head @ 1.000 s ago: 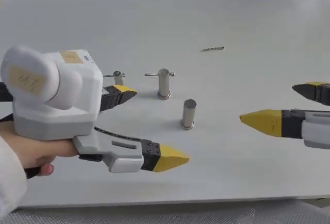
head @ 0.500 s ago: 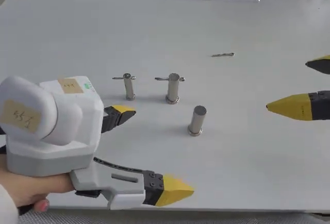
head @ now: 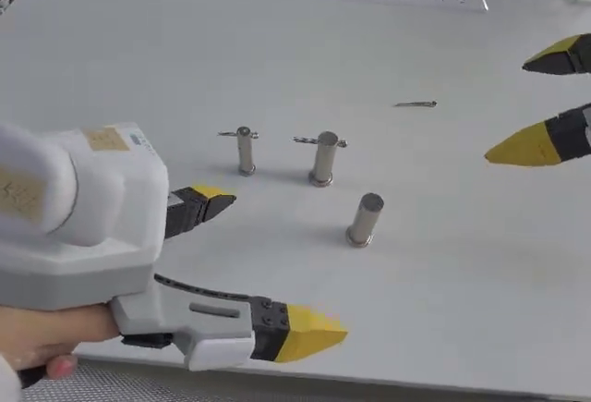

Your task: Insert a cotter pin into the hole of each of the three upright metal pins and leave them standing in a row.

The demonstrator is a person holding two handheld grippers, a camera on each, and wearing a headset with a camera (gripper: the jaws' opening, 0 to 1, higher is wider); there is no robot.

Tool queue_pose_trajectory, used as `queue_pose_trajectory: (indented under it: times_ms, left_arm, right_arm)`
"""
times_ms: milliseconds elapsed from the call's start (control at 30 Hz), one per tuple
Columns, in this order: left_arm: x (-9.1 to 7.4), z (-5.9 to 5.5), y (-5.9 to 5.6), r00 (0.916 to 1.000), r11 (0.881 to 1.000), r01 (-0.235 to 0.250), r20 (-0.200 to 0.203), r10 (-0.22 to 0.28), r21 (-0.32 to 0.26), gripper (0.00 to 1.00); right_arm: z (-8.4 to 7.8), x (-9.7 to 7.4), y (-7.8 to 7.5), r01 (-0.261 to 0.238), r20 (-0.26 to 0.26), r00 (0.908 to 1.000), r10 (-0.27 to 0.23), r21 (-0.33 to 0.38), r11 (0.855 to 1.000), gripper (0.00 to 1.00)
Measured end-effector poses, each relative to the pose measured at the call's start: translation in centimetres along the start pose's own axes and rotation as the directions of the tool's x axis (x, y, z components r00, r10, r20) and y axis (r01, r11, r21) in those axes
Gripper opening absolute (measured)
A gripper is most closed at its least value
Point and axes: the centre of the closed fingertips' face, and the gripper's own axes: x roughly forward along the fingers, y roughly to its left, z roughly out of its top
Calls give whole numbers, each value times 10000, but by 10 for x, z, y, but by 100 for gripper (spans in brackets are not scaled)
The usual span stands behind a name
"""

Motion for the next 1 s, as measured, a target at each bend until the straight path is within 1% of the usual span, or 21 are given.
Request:
queue_pose_trajectory:
  times_ms: [100, 133, 200, 233, 267, 300, 367, 433, 467, 500, 567, 633, 700, 767, 833, 867, 933, 967, 1000]
  left_arm:
    - [-1, 4, 2, 9999, 10000, -76, 101, 75, 27, 99]
    - [-1, 5, 2, 9999, 10000, -79, 118, 79, 23, 99]
    - [-1, 5, 2, 9999, 10000, -93, 126, 93, -5, 99]
    - [-2, 5, 3, 9999, 9999, -110, 88, 110, 29, 99]
    - [-2, 4, 3, 9999, 9999, -130, 67, 129, 67, 99]
    - [-2, 4, 3, 9999, 9998, -141, 57, 141, 101, 99]
    - [-1, 2, 2, 9999, 9998, -99, 20, 98, 144, 98]
    - [0, -2, 0, 10000, 10000, 12, -76, -11, 74, 96]
    - [1, -4, -1, 9999, 10000, 16, -128, -15, 77, 96]
    - [2, -5, -2, 9999, 9999, 20, -170, -18, 115, 96]
    - [3, -5, -3, 9998, 9998, 12, -185, -9, 175, 96]
    - [5, -5, -4, 9997, 9998, 32, -238, -28, 200, 96]
    - [7, -6, -6, 9993, 9996, 88, -360, -78, 277, 95]
    - [8, -6, -6, 9991, 9993, 87, -428, -71, 354, 94]
    - [8, -7, -7, 9990, 9993, 97, -447, -81, 347, 93]
    - [8, -6, -7, 9990, 9994, 100, -441, -86, 335, 93]
    - [8, -6, -7, 9991, 9995, 91, -412, -78, 293, 93]
    - [8, -5, -5, 9992, 9998, -1, -393, 10, 219, 94]
    - [8, -4, -1, 9994, 9997, -221, -263, 223, 99, 95]
  right_arm:
    - [10, 5, -8, -252, -39, 9997, 250, -491, 9985, 68]
    - [10, 6, -9, -290, -93, 9996, 285, -546, 9981, 67]
    - [9, 10, -13, -559, -525, 9973, 511, -941, 9940, 65]
    - [9, 14, -17, -593, -715, 9961, 515, -1122, 9919, 64]
    - [9, 17, -19, -616, -743, 9958, 528, -1209, 9908, 63]
    - [8, 21, -21, -682, -816, 9950, 585, -1228, 9901, 61]
    - [2, 30, -27, -829, -1132, 9910, 719, -952, 9920, 54]
    - [-5, 39, -33, -958, -1516, 9853, 792, -1057, 9898, 47]
    - [-9, 43, -39, -903, -1800, 9814, 668, -1256, 9880, 47]
    - [-11, 46, -42, -840, -1906, 9800, 570, -1369, 9870, 47]
    - [-8, 55, -46, -916, -1786, 9816, 670, -1328, 9869, 45]
    - [1, 65, -48, -1088, -1363, 9862, 934, -1103, 9879, 40]
    - [5, 74, -55, -974, -1288, 9884, 811, -1263, 9872, 37]
    - [7, 83, -61, -893, -1336, 9885, 708, -1385, 9863, 35]
    - [7, 91, -63, -1015, -1316, 9877, 842, -1308, 9862, 32]
    - [4, 97, -62, -1175, -1454, 9842, 1012, -1077, 9872, 30]
    - [-1, 104, -63, -1218, -1683, 9807, 999, -1253, 9846, 26]
    - [-3, 106, -64, -1216, -1781, 9792, 973, -1310, 9839, 25]
    - [-6, 110, -65, -1213, -1911, 9771, 932, -1413, 9825, 24]
